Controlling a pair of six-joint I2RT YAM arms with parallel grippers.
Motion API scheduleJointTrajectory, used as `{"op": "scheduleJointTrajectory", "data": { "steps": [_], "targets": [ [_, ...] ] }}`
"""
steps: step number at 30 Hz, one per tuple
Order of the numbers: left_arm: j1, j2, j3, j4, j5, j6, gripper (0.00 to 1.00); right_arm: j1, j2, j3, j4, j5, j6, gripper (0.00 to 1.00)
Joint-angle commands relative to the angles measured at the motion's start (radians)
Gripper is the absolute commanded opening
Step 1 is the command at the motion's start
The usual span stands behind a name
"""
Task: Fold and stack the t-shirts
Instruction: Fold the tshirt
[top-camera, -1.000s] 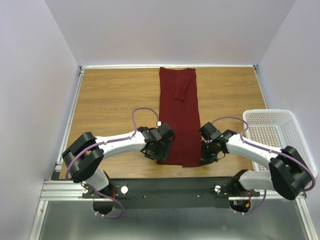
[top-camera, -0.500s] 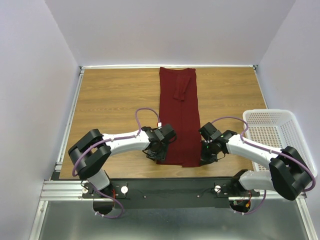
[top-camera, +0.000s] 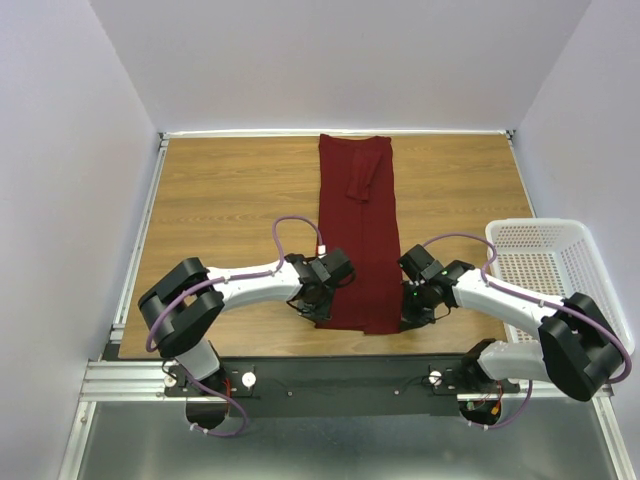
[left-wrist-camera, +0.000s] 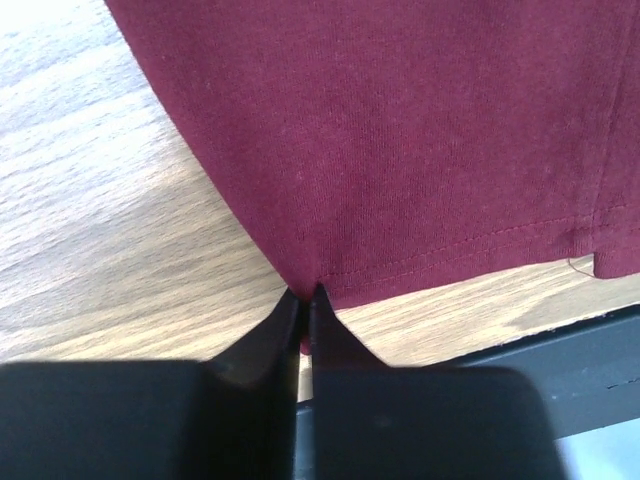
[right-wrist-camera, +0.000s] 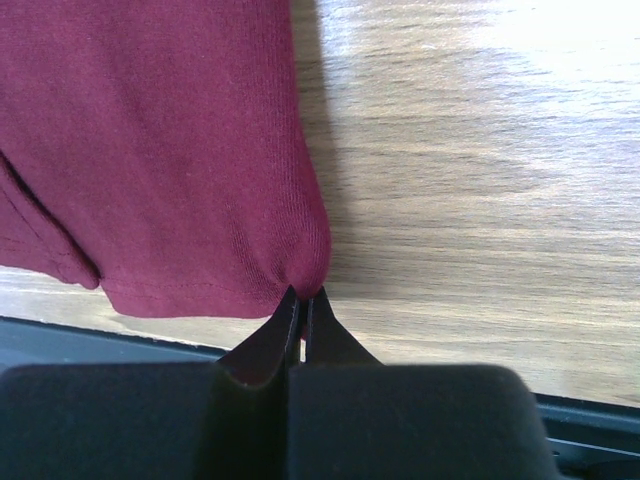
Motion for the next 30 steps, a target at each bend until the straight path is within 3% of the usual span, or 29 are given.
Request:
{"op": "scheduleJointTrajectory", "data": {
  "steps": [1, 8, 12, 18, 22, 30],
  "targets": [
    [-0.021, -0.005, -0.021, -0.051, -0.014, -0.002, 0.00, 0.004, -0.013, -0.020, 0.014, -0.007, -0.014, 0.01],
    [-0.130, -0.128, -0.044, -0.110, 0.066, -0.079, 0.00, 0.109, -0.145, -0.006, -0.039, -0.101, 0.084, 0.01],
    [-0.091, -0.182, -0.015, -0.073, 0.035, -0.057, 0.00, 0.105, -0.181, 0.036, -0.054, 0.017, 0.054, 0.01],
    [0.136, -0.153, 0.115, 0.036, -0.042, 0.133, 0.00, 0.039, 0.043, 0.289, -0.057, 0.224, -0.112, 0.01],
    [0.286, -0.110, 0.189, 0.158, -0.086, 0.219, 0.00, -0.050, 0.222, 0.486, -0.022, 0.249, -0.222, 0.01],
    [0.392, 0.111, 0.380, 0.244, -0.134, 0.326, 0.00, -0.179, 0.468, 0.750, 0.020, 0.231, -0.339, 0.01]
  ]
}}
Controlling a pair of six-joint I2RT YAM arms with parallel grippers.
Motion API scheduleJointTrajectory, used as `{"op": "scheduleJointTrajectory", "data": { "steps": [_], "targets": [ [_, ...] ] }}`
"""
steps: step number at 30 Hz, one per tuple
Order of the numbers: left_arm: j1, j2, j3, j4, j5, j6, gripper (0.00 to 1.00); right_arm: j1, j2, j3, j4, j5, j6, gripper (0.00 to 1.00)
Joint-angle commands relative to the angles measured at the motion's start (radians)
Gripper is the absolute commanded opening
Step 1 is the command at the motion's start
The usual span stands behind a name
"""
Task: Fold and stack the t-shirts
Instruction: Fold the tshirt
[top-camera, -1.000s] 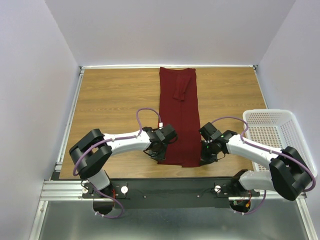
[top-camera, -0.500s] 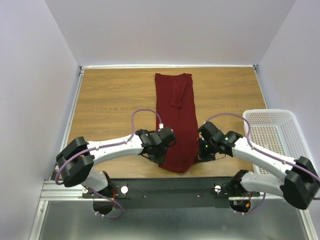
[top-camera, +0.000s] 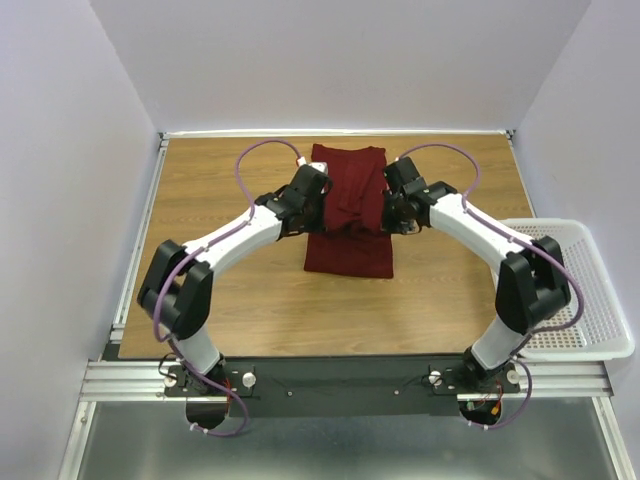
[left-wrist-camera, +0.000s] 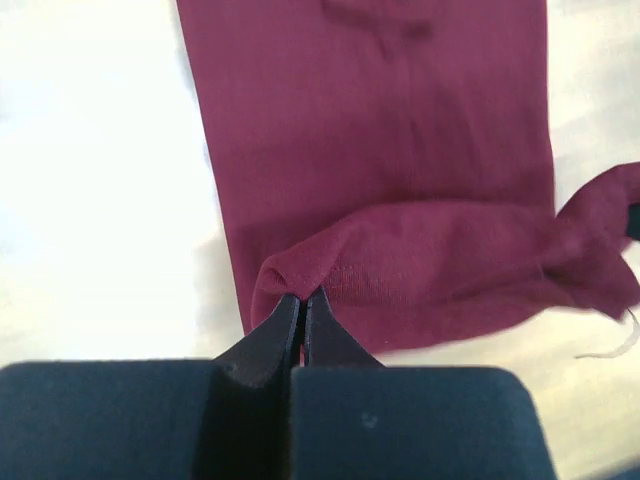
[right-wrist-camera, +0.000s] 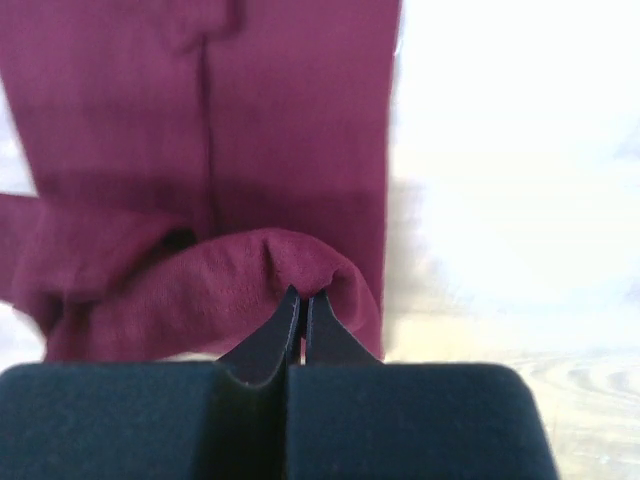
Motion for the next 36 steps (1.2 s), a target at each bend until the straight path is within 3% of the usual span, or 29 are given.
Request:
{"op": "scheduleJointTrajectory", "data": {
  "steps": [1, 8, 21, 24, 25, 27, 28, 31, 36],
  "targets": [
    [0.039, 0.089, 0.063, 0.063, -0.037, 0.083, 0.00, -0.057, 0.100, 0.085, 0.021, 0.022, -0.092, 0.01],
    [0.121, 0.200, 0.149, 0.108, -0.009, 0.112, 0.00, -0.114, 0.223, 0.162, 0.046, 0.010, -0.124, 0.01],
    [0.149, 0.329, 0.173, 0.178, 0.031, 0.122, 0.00, -0.140, 0.355, 0.250, 0.075, 0.002, -0.142, 0.01],
    [0.152, 0.342, 0.173, 0.188, 0.028, 0.126, 0.14, -0.140, 0.370, 0.254, 0.078, 0.013, -0.145, 0.06],
    [0.152, 0.342, 0.175, 0.186, 0.023, 0.125, 0.25, -0.140, 0.370, 0.257, 0.076, 0.013, -0.151, 0.14],
    [0.152, 0.325, 0.172, 0.183, 0.009, 0.125, 0.33, -0.140, 0.350, 0.263, 0.076, -0.009, -0.174, 0.22],
    [0.152, 0.313, 0.169, 0.175, -0.001, 0.125, 0.40, -0.140, 0.335, 0.263, 0.076, -0.006, -0.176, 0.31],
    [0.149, 0.247, 0.152, 0.165, -0.058, 0.111, 0.47, -0.134, 0.288, 0.259, 0.078, 0.009, -0.182, 0.39],
    [0.103, 0.103, 0.062, 0.157, -0.130, 0.079, 0.47, -0.083, 0.179, 0.187, 0.125, -0.002, -0.190, 0.40]
  ]
}}
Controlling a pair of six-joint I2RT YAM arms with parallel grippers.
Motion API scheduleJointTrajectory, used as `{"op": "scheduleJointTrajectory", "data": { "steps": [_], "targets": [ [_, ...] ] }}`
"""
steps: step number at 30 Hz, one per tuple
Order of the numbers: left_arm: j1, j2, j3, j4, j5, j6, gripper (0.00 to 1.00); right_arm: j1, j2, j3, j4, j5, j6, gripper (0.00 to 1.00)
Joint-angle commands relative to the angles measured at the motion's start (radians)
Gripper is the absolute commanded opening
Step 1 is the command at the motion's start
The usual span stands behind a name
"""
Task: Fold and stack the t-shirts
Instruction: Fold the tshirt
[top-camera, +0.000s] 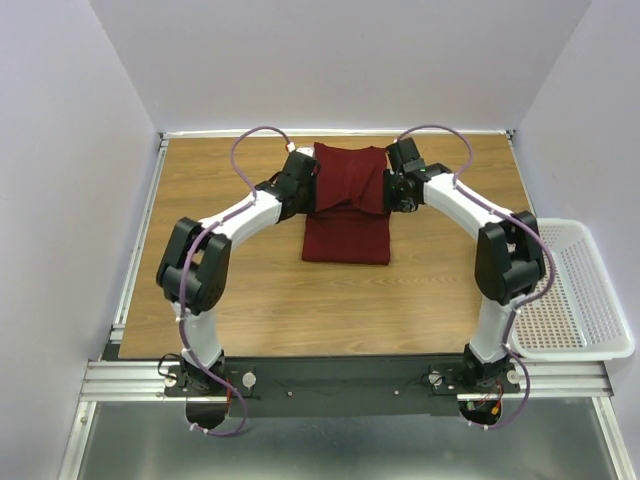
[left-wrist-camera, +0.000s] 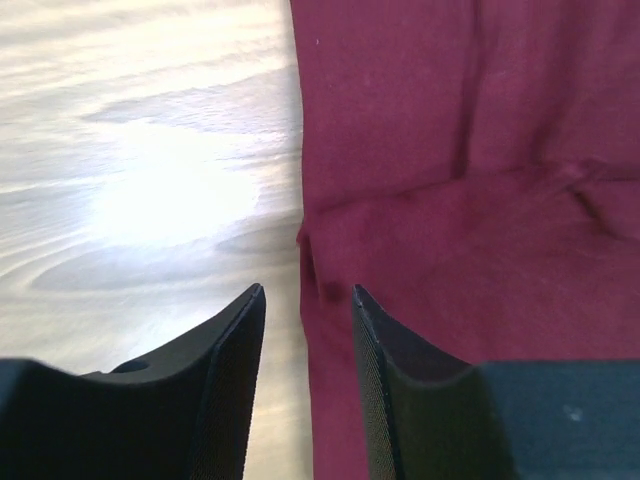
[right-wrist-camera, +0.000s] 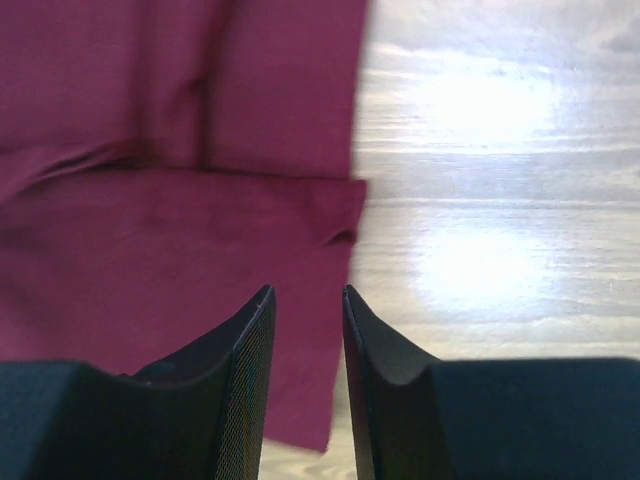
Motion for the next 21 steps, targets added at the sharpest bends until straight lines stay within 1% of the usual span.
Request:
{"op": "scheduleJointTrajectory", "data": {
  "steps": [1, 2, 3, 4, 5, 7, 9, 11, 14, 21],
  "targets": [
    [-0.055, -0.151, -0.073, 0.009, -0.059, -0.035, 0.43, 0.042, -0.120, -0.063, 0.076, -0.031, -0.018, 0.39],
    [-0.067, -0.161, -0.088, 0.010, -0.050, -0.041, 0.41, 0.049, -0.126, -0.087, 0.099, -0.052, -0.013, 0.38],
    [-0.079, -0.168, -0.113, 0.012, -0.038, -0.049, 0.36, 0.059, -0.130, -0.119, 0.140, -0.087, 0.002, 0.34],
    [-0.095, -0.166, -0.124, 0.012, -0.027, -0.049, 0.36, 0.065, -0.128, -0.120, 0.156, -0.103, 0.007, 0.34],
    [-0.116, -0.156, -0.133, 0.011, -0.008, -0.056, 0.31, 0.072, -0.117, -0.139, 0.179, -0.103, 0.011, 0.28],
    [-0.133, -0.136, -0.157, 0.011, 0.021, -0.064, 0.27, 0.095, -0.097, -0.147, 0.197, -0.154, 0.025, 0.23],
    [-0.147, -0.106, -0.177, 0.014, 0.067, -0.073, 0.27, 0.108, -0.071, -0.161, 0.231, -0.177, 0.039, 0.23],
    [-0.155, -0.082, -0.188, 0.017, 0.088, -0.075, 0.26, 0.112, -0.051, -0.178, 0.271, -0.183, 0.048, 0.22],
    [-0.170, -0.065, -0.199, 0.011, 0.101, -0.067, 0.26, 0.112, -0.007, -0.172, 0.285, -0.172, 0.042, 0.22],
    [-0.179, -0.053, -0.258, 0.001, 0.110, -0.061, 0.26, 0.109, 0.116, -0.083, 0.305, -0.114, 0.007, 0.22]
  ]
}}
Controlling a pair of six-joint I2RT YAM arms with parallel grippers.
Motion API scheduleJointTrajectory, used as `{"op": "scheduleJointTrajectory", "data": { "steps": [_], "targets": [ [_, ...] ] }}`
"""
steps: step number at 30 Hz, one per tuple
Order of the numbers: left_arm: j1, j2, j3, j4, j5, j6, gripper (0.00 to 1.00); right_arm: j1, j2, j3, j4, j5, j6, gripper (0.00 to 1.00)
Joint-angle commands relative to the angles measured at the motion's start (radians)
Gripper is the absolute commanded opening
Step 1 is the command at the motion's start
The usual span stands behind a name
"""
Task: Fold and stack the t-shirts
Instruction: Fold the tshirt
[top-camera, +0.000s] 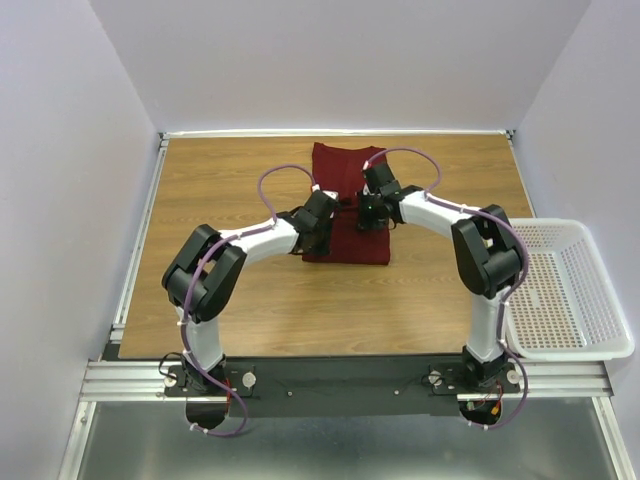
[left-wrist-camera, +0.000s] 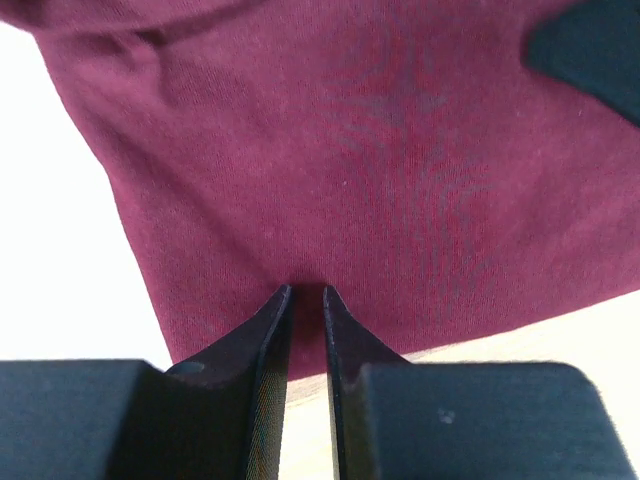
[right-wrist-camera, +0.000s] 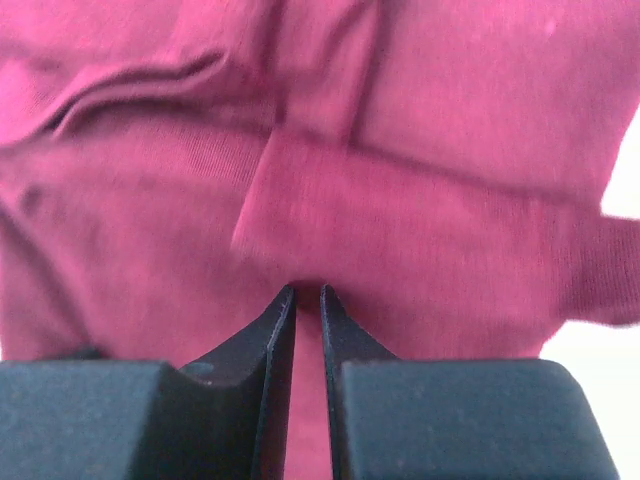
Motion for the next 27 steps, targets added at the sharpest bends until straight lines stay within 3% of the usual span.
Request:
{"op": "scheduleJointTrajectory", "data": {
  "steps": [1, 9, 12, 16, 18, 23, 27],
  "targets": [
    [-0.008, 0.000, -0.043, -0.005, 0.032, -0.003, 0.26, -0.003, 0.085, 0.083, 0.047, 0.065, -0.025, 0.23],
    [-0.008, -0.045, -0.112, 0.007, 0.044, -0.014, 0.25, -0.096, 0.246, 0.343, 0.051, 0.124, -0.105, 0.26],
    [-0.009, -0.057, -0.126, 0.009, 0.044, -0.019, 0.25, -0.127, 0.275, 0.468, 0.053, 0.102, -0.117, 0.28],
    [-0.011, -0.085, -0.149, 0.020, 0.047, -0.036, 0.25, -0.146, 0.260, 0.509, 0.051, 0.044, -0.119, 0.30],
    [-0.009, -0.117, -0.155, 0.027, 0.044, -0.043, 0.25, -0.149, 0.194, 0.467, 0.053, -0.012, -0.101, 0.33],
    [0.007, -0.233, -0.201, 0.119, 0.064, -0.100, 0.25, -0.161, -0.061, 0.118, 0.108, -0.249, 0.000, 0.34],
    [0.076, -0.397, -0.365, 0.314, 0.171, -0.175, 0.26, -0.162, -0.256, -0.212, 0.378, -0.468, 0.151, 0.37]
  ]
}}
